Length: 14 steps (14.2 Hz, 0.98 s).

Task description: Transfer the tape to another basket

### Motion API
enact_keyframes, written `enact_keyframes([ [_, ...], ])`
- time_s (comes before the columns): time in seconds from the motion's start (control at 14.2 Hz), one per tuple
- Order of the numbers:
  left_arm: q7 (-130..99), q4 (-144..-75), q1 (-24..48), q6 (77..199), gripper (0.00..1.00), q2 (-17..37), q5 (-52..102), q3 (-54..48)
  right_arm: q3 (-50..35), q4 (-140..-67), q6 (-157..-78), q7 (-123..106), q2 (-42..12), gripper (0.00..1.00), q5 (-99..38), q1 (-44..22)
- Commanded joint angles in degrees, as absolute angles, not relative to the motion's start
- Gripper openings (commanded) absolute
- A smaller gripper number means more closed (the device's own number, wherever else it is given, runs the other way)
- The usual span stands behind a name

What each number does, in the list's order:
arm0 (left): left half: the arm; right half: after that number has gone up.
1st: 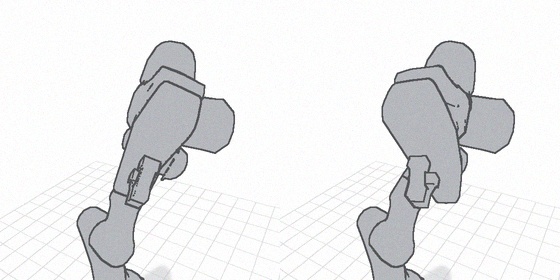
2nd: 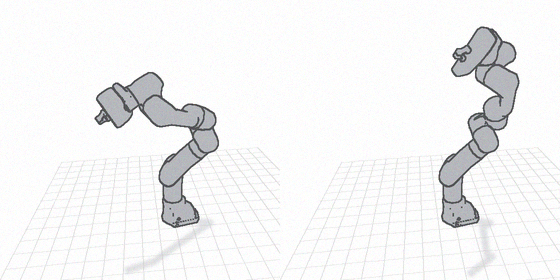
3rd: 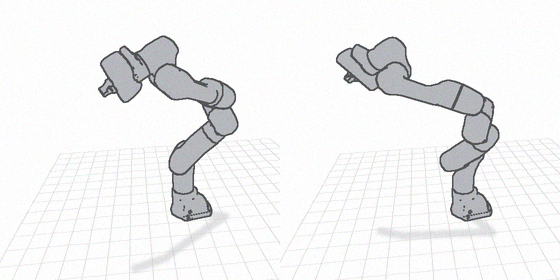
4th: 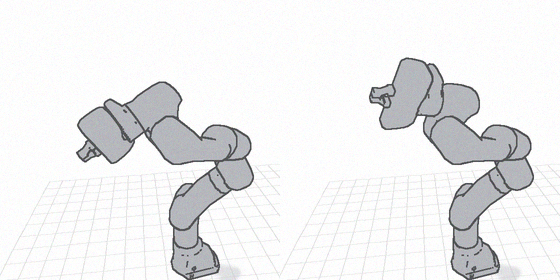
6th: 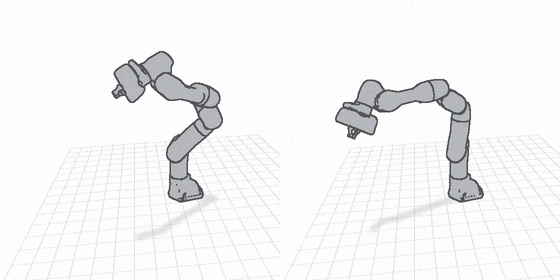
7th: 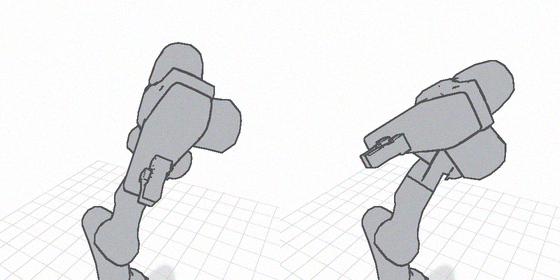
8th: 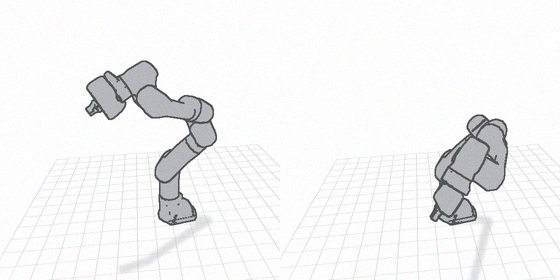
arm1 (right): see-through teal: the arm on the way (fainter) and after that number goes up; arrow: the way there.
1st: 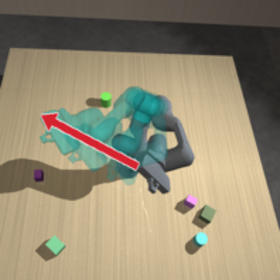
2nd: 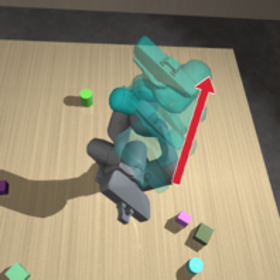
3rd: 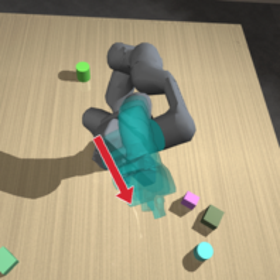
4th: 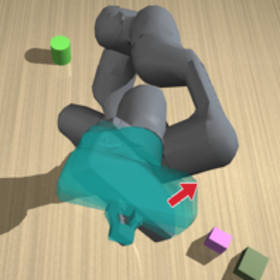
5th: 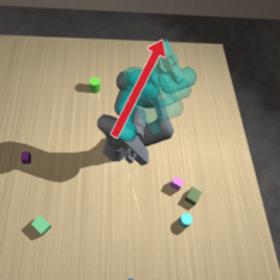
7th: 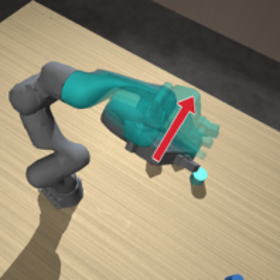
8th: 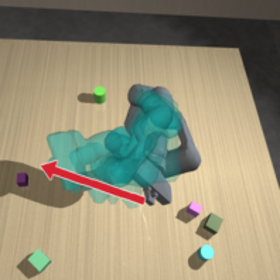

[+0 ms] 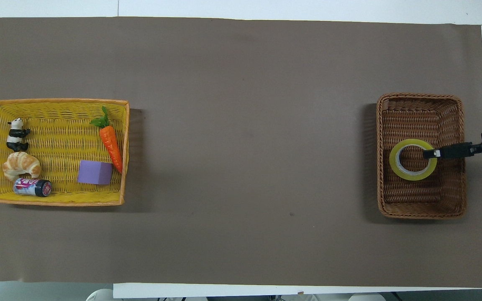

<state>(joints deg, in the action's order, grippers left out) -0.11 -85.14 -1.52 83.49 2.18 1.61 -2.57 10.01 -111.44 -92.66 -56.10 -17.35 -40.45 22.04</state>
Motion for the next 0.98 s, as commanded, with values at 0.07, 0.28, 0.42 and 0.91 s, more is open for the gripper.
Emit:
enact_keyframes([
  [0.07, 0.4, -81.9, -0.4, 80.6, 1.00, 4.3, 0.3, -2.1, 9.3, -112.7, -94.0, -57.3, -16.2, 0.34, -38.4, 22.6],
  [0.28, 0.6, -82.1, -0.3, 80.0, 1.00, 4.2, 0.1, -2.3, 9.3, -112.6, -95.4, -57.3, -16.3, 0.99, -38.2, 22.5],
  [0.42, 0.7, -82.9, 0.9, 80.5, 1.00, 4.0, 0.3, -2.4, 9.3, -112.0, -96.1, -58.8, -16.3, 1.00, -38.1, 22.3],
  [0.91, 0.3, -87.9, 1.2, 81.1, 1.00, 1.4, 0.3, -1.8, 9.1, -107.2, -98.1, -61.6, -14.6, 1.00, -30.5, 19.7],
])
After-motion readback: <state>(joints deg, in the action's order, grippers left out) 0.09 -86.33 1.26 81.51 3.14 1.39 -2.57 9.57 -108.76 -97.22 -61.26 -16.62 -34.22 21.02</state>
